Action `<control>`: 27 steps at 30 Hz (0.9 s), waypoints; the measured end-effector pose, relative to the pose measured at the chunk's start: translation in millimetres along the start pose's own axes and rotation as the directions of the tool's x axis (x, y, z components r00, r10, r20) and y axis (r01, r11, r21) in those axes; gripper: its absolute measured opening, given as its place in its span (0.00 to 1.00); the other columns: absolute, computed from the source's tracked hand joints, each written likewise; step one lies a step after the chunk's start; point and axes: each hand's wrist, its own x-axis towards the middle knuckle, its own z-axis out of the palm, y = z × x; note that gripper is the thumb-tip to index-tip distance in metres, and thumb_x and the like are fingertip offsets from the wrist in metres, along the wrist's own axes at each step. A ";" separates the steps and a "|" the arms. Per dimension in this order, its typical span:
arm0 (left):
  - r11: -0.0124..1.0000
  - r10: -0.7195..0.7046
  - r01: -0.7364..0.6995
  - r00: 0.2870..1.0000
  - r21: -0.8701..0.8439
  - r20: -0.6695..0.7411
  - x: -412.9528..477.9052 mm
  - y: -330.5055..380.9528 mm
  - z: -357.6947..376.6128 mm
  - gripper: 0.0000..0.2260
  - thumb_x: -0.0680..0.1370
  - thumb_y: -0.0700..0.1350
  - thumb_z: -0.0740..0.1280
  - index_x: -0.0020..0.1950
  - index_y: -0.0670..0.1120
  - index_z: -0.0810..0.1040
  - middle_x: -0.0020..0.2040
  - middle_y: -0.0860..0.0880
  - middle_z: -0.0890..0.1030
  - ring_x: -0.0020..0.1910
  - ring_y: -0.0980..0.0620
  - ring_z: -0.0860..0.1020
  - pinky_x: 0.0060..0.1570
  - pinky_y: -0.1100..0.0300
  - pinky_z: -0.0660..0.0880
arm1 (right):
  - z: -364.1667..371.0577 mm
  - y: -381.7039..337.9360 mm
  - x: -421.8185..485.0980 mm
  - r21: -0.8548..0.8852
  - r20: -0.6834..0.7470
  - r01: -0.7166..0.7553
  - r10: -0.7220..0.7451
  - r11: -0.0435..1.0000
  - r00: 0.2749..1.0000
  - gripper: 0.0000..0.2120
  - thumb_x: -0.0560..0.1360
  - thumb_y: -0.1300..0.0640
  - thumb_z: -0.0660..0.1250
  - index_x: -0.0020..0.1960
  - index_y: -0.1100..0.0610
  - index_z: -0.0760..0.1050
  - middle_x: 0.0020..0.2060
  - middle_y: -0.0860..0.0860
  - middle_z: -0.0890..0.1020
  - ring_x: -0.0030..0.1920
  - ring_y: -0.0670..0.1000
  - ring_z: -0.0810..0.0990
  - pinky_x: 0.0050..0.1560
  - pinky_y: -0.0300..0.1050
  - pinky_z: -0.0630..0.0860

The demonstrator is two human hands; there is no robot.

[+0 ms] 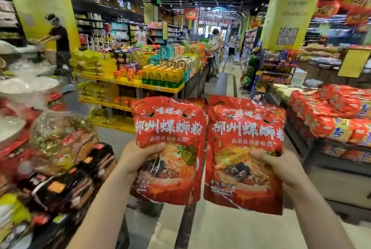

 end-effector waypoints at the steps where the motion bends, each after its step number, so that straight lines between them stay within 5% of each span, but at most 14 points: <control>1: 1.000 -0.008 0.008 1.000 -0.005 0.003 25.0 2.3 4.1 0.30 0.53 0.46 0.86 0.52 0.43 0.82 0.45 0.45 0.87 0.45 0.44 0.86 0.46 0.54 0.80 | 6.8 -3.0 22.6 0.000 -0.004 0.002 -0.002 1.000 1.000 0.18 0.66 0.58 0.80 0.53 0.58 0.79 0.45 0.53 0.86 0.37 0.52 0.86 0.32 0.41 0.79; 7: 0.999 -0.041 0.041 0.999 -0.003 -0.005 149.3 13.8 21.1 0.26 0.56 0.46 0.81 0.52 0.41 0.81 0.43 0.45 0.87 0.44 0.42 0.86 0.46 0.52 0.80 | 47.9 -14.8 141.2 -0.028 -0.017 -0.013 0.012 1.000 1.000 0.20 0.65 0.57 0.80 0.54 0.57 0.79 0.45 0.53 0.86 0.39 0.54 0.86 0.34 0.43 0.78; 13: 0.999 -0.053 0.054 0.996 0.005 -0.066 247.5 1.2 20.3 0.47 0.35 0.60 0.84 0.50 0.43 0.82 0.43 0.46 0.87 0.40 0.46 0.86 0.45 0.52 0.79 | 99.5 -5.6 260.9 -0.046 0.107 -0.052 0.056 0.998 0.993 0.22 0.60 0.51 0.82 0.51 0.53 0.79 0.42 0.50 0.87 0.40 0.54 0.87 0.42 0.51 0.82; 17: 0.996 -0.087 0.081 0.978 -0.037 -0.189 311.9 -15.8 18.3 0.27 0.57 0.47 0.84 0.53 0.43 0.82 0.46 0.43 0.87 0.47 0.40 0.85 0.57 0.43 0.79 | 144.4 10.0 352.5 -0.060 0.232 -0.046 0.059 0.997 0.971 0.18 0.63 0.54 0.81 0.49 0.52 0.77 0.42 0.50 0.86 0.39 0.53 0.86 0.40 0.48 0.80; 21: 0.989 -0.138 0.113 0.929 -0.091 -0.343 374.8 -40.9 17.3 0.19 0.64 0.42 0.81 0.52 0.43 0.81 0.46 0.43 0.87 0.45 0.41 0.86 0.51 0.47 0.81 | 197.7 30.4 454.4 -0.085 0.385 -0.055 0.084 0.995 0.919 0.25 0.59 0.51 0.83 0.53 0.54 0.79 0.45 0.51 0.87 0.43 0.55 0.87 0.50 0.57 0.82; 27: 0.969 -0.228 0.132 0.803 -0.209 -0.551 434.4 -87.8 5.1 0.34 0.48 0.48 0.85 0.52 0.43 0.83 0.47 0.42 0.87 0.45 0.41 0.86 0.52 0.46 0.80 | 289.3 55.0 576.3 -0.210 0.620 -0.065 0.184 0.976 0.763 0.38 0.48 0.45 0.86 0.55 0.55 0.81 0.47 0.52 0.87 0.46 0.57 0.87 0.55 0.62 0.80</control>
